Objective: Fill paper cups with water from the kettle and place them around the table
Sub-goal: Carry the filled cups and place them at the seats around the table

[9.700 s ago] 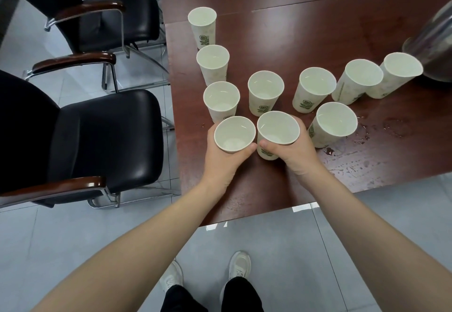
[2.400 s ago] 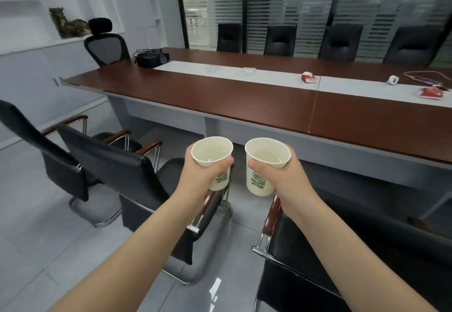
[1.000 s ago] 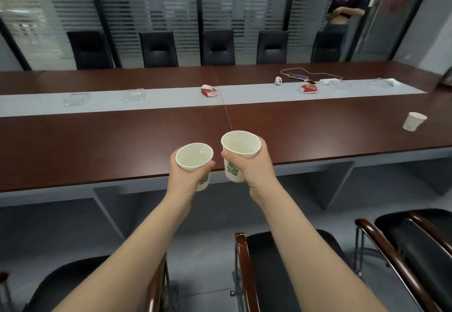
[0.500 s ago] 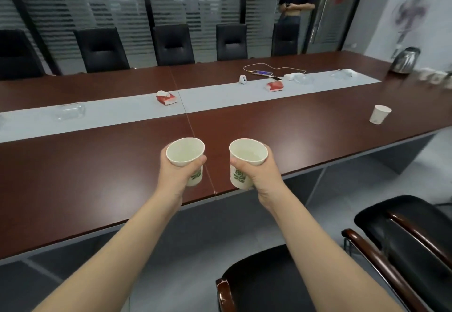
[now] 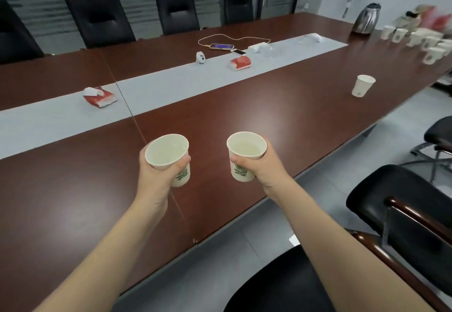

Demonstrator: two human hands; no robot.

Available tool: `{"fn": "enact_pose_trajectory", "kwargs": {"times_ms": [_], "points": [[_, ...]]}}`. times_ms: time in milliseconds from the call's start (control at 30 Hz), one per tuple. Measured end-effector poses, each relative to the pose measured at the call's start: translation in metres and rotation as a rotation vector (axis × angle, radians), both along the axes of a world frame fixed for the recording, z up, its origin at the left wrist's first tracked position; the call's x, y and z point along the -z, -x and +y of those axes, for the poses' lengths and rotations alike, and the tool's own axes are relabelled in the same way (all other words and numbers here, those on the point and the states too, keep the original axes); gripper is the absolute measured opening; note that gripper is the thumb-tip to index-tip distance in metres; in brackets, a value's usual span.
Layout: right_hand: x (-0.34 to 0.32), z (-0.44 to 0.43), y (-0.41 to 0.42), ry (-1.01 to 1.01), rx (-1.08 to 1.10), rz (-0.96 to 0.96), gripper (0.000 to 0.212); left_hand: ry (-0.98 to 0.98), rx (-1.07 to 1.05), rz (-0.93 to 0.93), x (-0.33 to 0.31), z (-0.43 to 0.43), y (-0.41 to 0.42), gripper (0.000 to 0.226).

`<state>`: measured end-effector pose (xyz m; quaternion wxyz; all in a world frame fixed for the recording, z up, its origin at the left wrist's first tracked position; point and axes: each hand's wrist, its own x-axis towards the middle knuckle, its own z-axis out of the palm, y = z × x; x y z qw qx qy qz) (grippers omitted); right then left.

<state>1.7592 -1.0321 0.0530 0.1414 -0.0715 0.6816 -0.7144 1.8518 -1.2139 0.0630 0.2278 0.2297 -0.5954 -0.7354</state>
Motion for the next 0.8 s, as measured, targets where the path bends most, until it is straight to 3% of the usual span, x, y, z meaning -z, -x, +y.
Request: {"fn": "enact_pose_trajectory", "kwargs": {"times_ms": [200, 433, 600, 800], "points": [[0.041, -0.027, 0.056, -0.030, 0.015, 0.024, 0.067, -0.001, -0.034, -0.037, 0.041, -0.032, 0.042, 0.070], [0.098, -0.049, 0.102, -0.060, 0.056, 0.023, 0.064, -0.046, -0.028, -0.069, 0.072, -0.054, 0.068, 0.095], [0.127, -0.051, 0.126, -0.075, 0.055, 0.038, 0.062, -0.057, -0.002, -0.088, 0.093, -0.062, 0.076, 0.101], [0.147, -0.048, 0.142, -0.130, 0.006, 0.032, 0.092, -0.067, -0.010, -0.121, 0.110, -0.064, 0.081, 0.100]]}}
